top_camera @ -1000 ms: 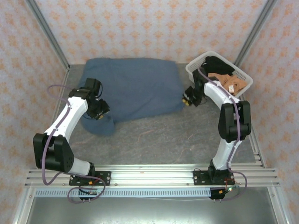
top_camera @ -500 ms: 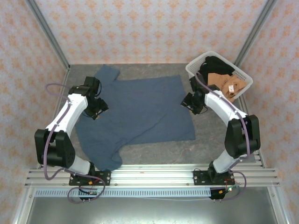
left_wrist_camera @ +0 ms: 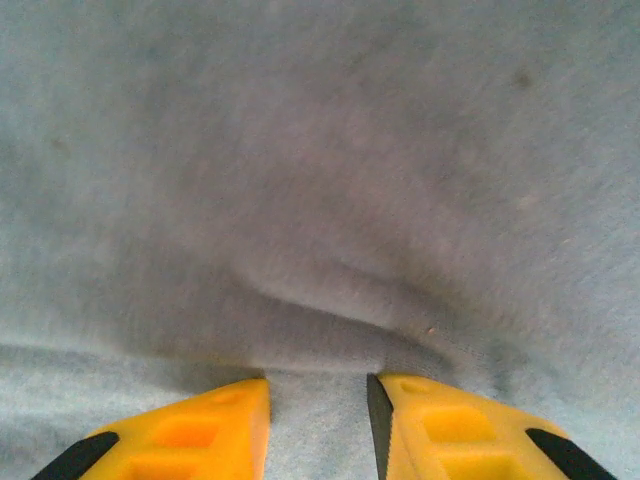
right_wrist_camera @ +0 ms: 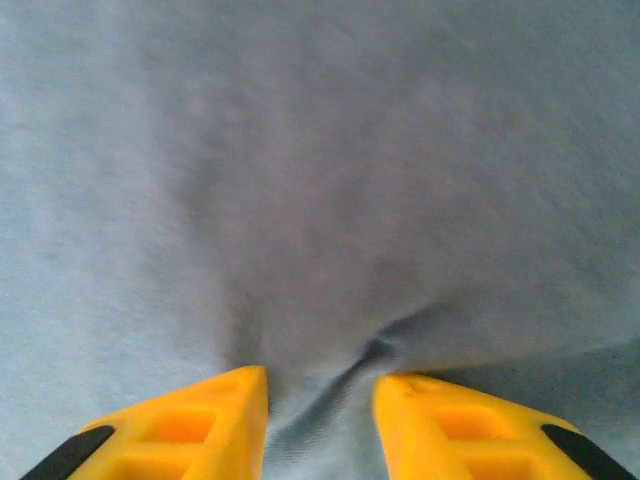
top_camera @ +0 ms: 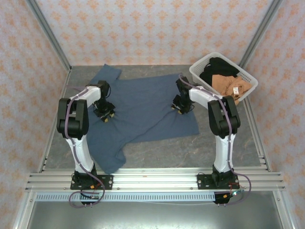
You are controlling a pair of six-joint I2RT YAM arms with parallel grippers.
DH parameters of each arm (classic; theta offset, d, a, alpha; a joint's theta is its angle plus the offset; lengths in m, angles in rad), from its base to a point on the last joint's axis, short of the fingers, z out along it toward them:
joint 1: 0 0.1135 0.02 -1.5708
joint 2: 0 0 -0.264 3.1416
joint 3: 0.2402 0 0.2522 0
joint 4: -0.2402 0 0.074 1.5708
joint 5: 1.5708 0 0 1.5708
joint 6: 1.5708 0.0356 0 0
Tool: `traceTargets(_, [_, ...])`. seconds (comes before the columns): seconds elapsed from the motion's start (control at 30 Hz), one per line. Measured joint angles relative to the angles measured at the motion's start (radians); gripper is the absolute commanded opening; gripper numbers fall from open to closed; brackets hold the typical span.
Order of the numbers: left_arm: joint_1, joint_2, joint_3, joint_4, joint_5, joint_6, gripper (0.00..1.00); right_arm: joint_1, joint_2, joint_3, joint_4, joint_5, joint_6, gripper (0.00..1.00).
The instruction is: Fold and stack the t-shirts
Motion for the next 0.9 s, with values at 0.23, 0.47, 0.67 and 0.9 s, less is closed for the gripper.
traceTargets(0.23, [0.018, 0.243, 0.409, -0.014, 0.028, 0.059, 0.43, -0.090, 0.200, 0.348, -0.097, 0.003, -0.039, 0.45])
traceTargets(0.47, [0.018, 0.128, 0.351, -0.034, -0.064, 0.084, 0.55, -0.103, 0.190, 0.384, -0.154, 0.011, -0.110, 0.55])
traceTargets(0.67, [0.013, -0.449, -0.206, -0.068, -0.071, 0.012, 0.52, -0.100, -0.123, 0.103, -0.151, 0.007, -0.126, 0.57])
traceTargets(0.9, [-0.114, -0.686, -0.665, -0.059, 0.080, -0.189, 0.54, -0.100, -0.452, -0.194, -0.108, -0.059, -0.122, 0.59])
